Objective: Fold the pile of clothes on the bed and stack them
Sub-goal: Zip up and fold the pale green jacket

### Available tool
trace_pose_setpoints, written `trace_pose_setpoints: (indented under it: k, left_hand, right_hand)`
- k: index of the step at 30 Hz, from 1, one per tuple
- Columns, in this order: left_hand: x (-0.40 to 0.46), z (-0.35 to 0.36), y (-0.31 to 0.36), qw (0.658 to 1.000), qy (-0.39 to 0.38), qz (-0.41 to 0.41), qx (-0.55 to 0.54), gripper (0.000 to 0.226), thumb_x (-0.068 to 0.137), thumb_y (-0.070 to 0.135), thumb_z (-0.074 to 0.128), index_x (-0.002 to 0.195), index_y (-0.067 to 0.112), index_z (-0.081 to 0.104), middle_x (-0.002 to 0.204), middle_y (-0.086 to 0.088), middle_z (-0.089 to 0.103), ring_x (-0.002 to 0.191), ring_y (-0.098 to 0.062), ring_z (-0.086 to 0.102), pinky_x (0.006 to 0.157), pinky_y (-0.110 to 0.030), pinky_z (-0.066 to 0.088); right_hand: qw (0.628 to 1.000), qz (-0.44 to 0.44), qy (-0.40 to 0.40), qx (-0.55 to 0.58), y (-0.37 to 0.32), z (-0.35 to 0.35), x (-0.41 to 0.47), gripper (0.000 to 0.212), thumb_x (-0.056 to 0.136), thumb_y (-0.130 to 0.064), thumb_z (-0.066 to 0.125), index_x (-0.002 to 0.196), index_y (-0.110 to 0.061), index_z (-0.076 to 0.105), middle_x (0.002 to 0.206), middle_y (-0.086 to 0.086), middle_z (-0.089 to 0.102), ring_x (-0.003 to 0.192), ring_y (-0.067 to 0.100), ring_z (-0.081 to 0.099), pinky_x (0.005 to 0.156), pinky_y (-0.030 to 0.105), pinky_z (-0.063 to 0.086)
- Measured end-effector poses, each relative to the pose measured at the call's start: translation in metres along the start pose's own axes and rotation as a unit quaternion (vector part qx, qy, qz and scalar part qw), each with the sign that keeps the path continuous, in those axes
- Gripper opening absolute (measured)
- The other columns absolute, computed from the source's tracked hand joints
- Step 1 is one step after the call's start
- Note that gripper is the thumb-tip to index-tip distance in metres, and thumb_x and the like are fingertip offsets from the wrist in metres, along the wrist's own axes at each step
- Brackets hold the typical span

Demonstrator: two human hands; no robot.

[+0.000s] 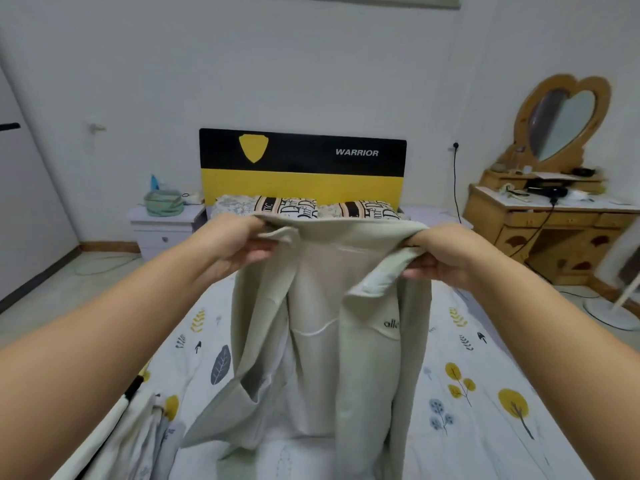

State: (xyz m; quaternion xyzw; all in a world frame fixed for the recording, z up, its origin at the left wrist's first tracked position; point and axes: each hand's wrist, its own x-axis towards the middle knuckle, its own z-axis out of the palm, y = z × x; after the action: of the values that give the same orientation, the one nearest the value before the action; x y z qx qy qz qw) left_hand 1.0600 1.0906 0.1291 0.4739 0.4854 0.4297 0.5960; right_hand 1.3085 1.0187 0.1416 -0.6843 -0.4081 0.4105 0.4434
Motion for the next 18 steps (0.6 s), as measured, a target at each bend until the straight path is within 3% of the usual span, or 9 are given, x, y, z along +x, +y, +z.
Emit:
trace_pose_setpoints:
  k: [3, 5, 7, 8, 10, 12, 15, 18]
  left_hand:
    - [-0.006, 0.0, 0.003, 0.989, -0.021, 0.087, 0.122, 0.021, 0.082, -0.015, 0.045, 0.077, 0.003, 0.056, 0.077, -0.012, 0.053, 0.079, -0.022, 0.047, 0.078, -0.031, 0.045]
    - [-0.009, -0.003, 0.001, 0.945, 0.039, 0.162, 0.281, 0.01, 0.082, -0.009, 0.052, 0.082, -0.004, 0.061, 0.077, -0.017, 0.058, 0.077, -0.024, 0.049, 0.076, -0.035, 0.041]
    - [-0.012, -0.004, 0.004, 0.905, 0.119, 0.219, 0.343, 0.009, 0.083, 0.005, 0.062, 0.089, 0.001, 0.068, 0.085, -0.019, 0.068, 0.082, -0.032, 0.06, 0.077, -0.042, 0.05]
    - [-0.015, -0.003, 0.006, 0.887, 0.148, 0.237, 0.366, 0.009, 0.083, 0.009, 0.063, 0.085, 0.006, 0.071, 0.081, -0.015, 0.069, 0.083, -0.034, 0.062, 0.076, -0.044, 0.053]
    - [-0.021, -0.004, 0.009, 0.847, 0.175, 0.264, 0.426, 0.015, 0.085, 0.011, 0.06, 0.076, 0.015, 0.071, 0.065, -0.002, 0.064, 0.074, -0.03, 0.06, 0.068, -0.04, 0.051]
    - [-0.028, -0.005, 0.012, 0.821, 0.183, 0.283, 0.461, 0.019, 0.088, 0.014, 0.056, 0.074, 0.018, 0.068, 0.06, 0.002, 0.057, 0.068, -0.025, 0.054, 0.06, -0.035, 0.044]
    - [-0.038, -0.009, 0.023, 0.785, 0.198, 0.339, 0.479, 0.021, 0.092, 0.015, 0.05, 0.077, 0.011, 0.063, 0.069, -0.002, 0.051, 0.072, -0.02, 0.046, 0.058, -0.028, 0.033]
    - [-0.055, -0.006, 0.049, 0.802, 0.179, 0.385, 0.42, 0.017, 0.094, 0.013, 0.047, 0.089, 0.008, 0.062, 0.072, -0.003, 0.058, 0.069, -0.021, 0.05, 0.059, -0.034, 0.037]
  right_hand:
    - [0.997, -0.034, -0.06, 0.024, -0.004, -0.012, -0.009, 0.012, 0.084, 0.011, 0.055, 0.096, 0.012, 0.058, 0.072, 0.017, 0.064, 0.062, 0.02, 0.066, 0.063, 0.028, 0.059]
    - [0.996, -0.063, -0.045, -0.032, -0.002, -0.018, -0.014, 0.021, 0.08, 0.015, 0.058, 0.101, 0.015, 0.059, 0.083, 0.018, 0.064, 0.077, 0.023, 0.065, 0.071, 0.027, 0.056]
    - [0.99, -0.102, 0.011, -0.102, 0.0, -0.02, -0.022, 0.016, 0.08, 0.013, 0.061, 0.095, 0.01, 0.064, 0.085, 0.02, 0.066, 0.077, 0.028, 0.065, 0.065, 0.025, 0.057]
    - [0.978, -0.123, 0.047, -0.16, 0.001, -0.018, -0.025, 0.009, 0.083, 0.008, 0.06, 0.087, 0.004, 0.067, 0.08, 0.02, 0.067, 0.071, 0.028, 0.065, 0.059, 0.026, 0.057]
    - [0.925, -0.164, 0.134, -0.316, 0.003, -0.02, -0.028, 0.021, 0.086, -0.006, 0.057, 0.068, -0.009, 0.065, 0.064, 0.012, 0.064, 0.058, 0.024, 0.057, 0.049, 0.03, 0.048]
    - [0.873, -0.203, 0.192, -0.4, 0.003, -0.02, -0.035, 0.023, 0.088, -0.018, 0.056, 0.067, -0.015, 0.065, 0.061, 0.009, 0.061, 0.06, 0.025, 0.053, 0.051, 0.031, 0.039]
    - [0.889, -0.268, 0.186, -0.322, -0.003, -0.022, -0.046, 0.02, 0.091, -0.018, 0.052, 0.087, -0.009, 0.069, 0.081, 0.015, 0.067, 0.076, 0.028, 0.059, 0.064, 0.035, 0.046]
    - [0.888, -0.344, 0.202, -0.229, -0.022, -0.027, -0.061, 0.02, 0.094, -0.011, 0.045, 0.093, -0.005, 0.064, 0.088, 0.014, 0.065, 0.081, 0.027, 0.056, 0.071, 0.039, 0.046]
